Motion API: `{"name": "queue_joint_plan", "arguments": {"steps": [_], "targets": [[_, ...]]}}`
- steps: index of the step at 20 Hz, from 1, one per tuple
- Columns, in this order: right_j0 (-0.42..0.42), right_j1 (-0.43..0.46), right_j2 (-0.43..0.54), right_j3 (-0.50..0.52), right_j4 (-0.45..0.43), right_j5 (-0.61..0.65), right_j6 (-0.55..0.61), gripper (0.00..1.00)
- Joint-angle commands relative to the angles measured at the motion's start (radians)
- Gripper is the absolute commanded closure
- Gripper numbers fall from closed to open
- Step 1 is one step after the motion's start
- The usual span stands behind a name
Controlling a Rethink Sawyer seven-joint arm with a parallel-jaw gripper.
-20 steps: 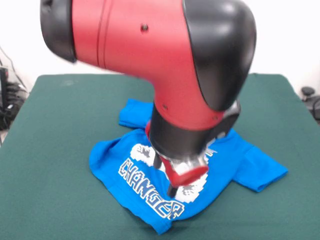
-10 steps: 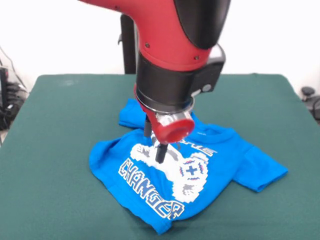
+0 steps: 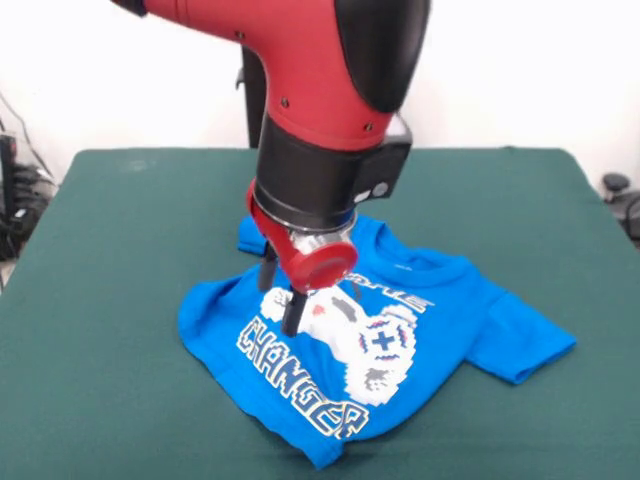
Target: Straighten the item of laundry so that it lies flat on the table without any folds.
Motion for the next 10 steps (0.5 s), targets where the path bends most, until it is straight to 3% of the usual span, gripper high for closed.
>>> {"name": "queue_joint_plan", "arguments": {"steps": [1,10], "targets": [[0.006,0.028,0.087,0.268,-0.092,-0.135,-0.128,0.0],[0.002,-0.001,0.064,0.269,-0.154,-0.089,-0.119,0.0]]}}
